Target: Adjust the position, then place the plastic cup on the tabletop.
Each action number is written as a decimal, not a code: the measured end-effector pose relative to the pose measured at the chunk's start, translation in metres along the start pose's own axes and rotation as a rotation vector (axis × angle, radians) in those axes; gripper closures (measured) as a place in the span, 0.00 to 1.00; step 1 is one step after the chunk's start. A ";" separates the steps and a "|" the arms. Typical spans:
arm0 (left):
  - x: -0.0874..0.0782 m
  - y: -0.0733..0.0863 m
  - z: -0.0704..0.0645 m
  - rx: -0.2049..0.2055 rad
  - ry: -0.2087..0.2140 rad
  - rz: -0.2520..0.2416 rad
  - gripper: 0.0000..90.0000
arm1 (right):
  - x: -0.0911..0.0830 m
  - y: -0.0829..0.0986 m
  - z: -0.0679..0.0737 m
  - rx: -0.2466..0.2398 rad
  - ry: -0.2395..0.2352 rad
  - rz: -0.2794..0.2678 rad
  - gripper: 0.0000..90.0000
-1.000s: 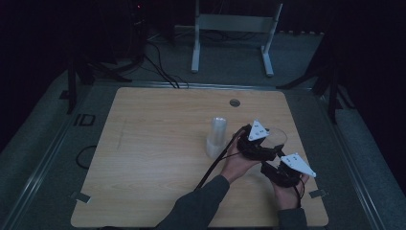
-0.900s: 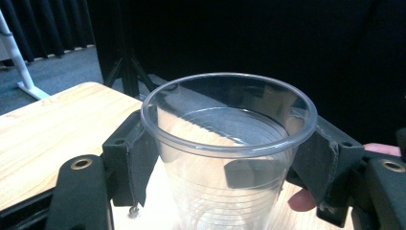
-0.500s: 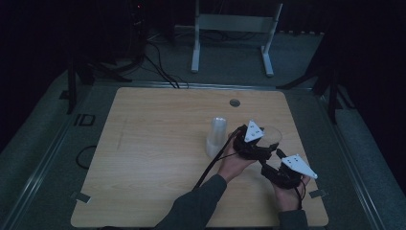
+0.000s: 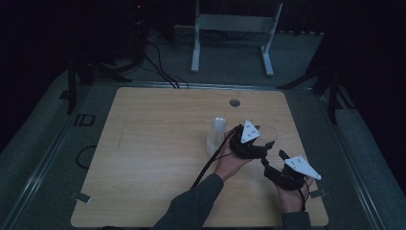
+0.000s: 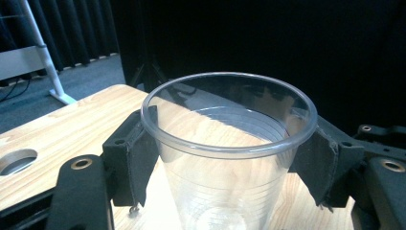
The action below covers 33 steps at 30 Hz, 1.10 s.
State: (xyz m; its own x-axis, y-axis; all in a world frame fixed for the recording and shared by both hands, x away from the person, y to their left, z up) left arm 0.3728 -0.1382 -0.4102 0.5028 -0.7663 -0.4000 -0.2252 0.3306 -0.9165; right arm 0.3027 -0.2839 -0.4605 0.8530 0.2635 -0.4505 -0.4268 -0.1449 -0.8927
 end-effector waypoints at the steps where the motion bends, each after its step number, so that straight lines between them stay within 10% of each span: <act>1: 0.000 0.000 0.000 -0.001 0.000 0.001 0.32 | 0.000 0.000 -0.001 0.001 0.002 0.000 0.31; 33: -0.004 0.012 0.000 0.016 0.018 -0.025 0.32 | 0.000 0.002 -0.015 0.025 0.040 0.003 0.31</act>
State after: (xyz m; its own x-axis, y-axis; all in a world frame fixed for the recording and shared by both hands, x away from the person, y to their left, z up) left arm 0.3679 -0.1312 -0.4194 0.4933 -0.7841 -0.3766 -0.1990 0.3198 -0.9264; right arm 0.3065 -0.2981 -0.4617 0.8625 0.2250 -0.4533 -0.4368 -0.1214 -0.8913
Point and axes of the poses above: each handheld gripper's, and its own axes: x roughly forward along the jaws, y roughly out of its underside, z roughly to its left, the point moved 3 cm from there along x, roughly forward along the jaws, and after that the axes turned 8 degrees about z, right-handed, at the moved point
